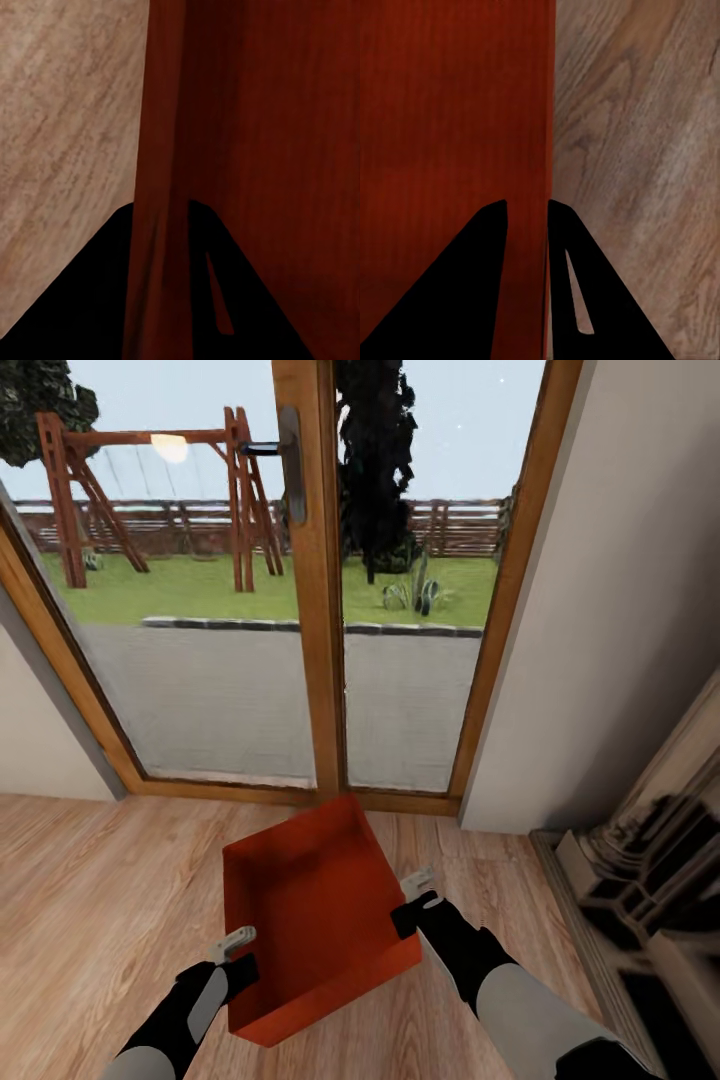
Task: Move the two storage containers from the living room to the garage. In the garage, place one container on the floor and stack the other container on top of it (either order is fine).
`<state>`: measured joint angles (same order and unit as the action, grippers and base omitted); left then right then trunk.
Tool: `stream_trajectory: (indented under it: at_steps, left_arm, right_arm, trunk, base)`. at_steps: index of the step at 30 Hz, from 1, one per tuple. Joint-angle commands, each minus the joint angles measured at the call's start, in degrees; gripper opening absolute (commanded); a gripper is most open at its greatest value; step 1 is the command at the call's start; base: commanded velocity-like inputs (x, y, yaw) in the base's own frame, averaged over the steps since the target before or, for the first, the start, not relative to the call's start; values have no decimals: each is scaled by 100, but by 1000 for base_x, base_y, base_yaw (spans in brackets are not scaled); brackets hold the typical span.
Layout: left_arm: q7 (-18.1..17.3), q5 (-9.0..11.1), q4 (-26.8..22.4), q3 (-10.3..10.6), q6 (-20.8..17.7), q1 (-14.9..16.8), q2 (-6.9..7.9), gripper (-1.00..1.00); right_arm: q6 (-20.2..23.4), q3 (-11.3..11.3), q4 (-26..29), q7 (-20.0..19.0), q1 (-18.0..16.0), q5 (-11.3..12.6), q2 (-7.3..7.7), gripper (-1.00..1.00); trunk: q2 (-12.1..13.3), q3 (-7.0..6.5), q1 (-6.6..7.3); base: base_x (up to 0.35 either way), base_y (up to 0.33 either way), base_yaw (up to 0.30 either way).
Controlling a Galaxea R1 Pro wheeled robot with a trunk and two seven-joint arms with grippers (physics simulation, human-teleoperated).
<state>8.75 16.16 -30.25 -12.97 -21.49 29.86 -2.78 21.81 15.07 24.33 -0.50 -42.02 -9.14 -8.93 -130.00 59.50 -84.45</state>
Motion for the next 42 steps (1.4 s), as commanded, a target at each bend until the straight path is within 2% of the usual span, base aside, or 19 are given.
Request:
stream_trajectory:
  at_steps: [1, 8, 18, 19, 37, 42]
  left_arm:
    - [48, 94, 7, -22, -31, -1, 29, -100]
    - [56, 115, 8, 2, -32, -6, 27, -100]
    - [57, 101, 2, 22, -39, -6, 28, -100]
    - [57, 142, 2, 22, -39, -6, 29, -100]
    - [57, 142, 1, 15, -39, -7, 31, -100]
    - [57, 142, 3, 22, -39, -7, 28, -100]
  right_arm:
    - [31, 54, 15, -15, 32, -22, 7, -100]
    - [25, -153, 21, -20, 88, -186, -5, -100]
    - [25, -165, 19, -17, 88, -179, -3, -100]
    - [25, 259, 19, -19, 88, 246, 9, -100]
    - [25, 259, 19, -18, 89, 246, 6, -100]
    - [25, 259, 19, -14, 89, 246, 6, -100]
  trunk:
    - [-2, 4, 1]
    - [-2, 4, 1]
    - [-2, 4, 1]
    - [-2, 4, 1]
    - [-2, 4, 1]
    - [-2, 4, 1]
  base:
    - [0, 0, 0]
    - [0, 0, 0]
    - [0, 0, 0]
    - [0, 0, 0]
    - [0, 0, 0]
    - [0, 0, 154]
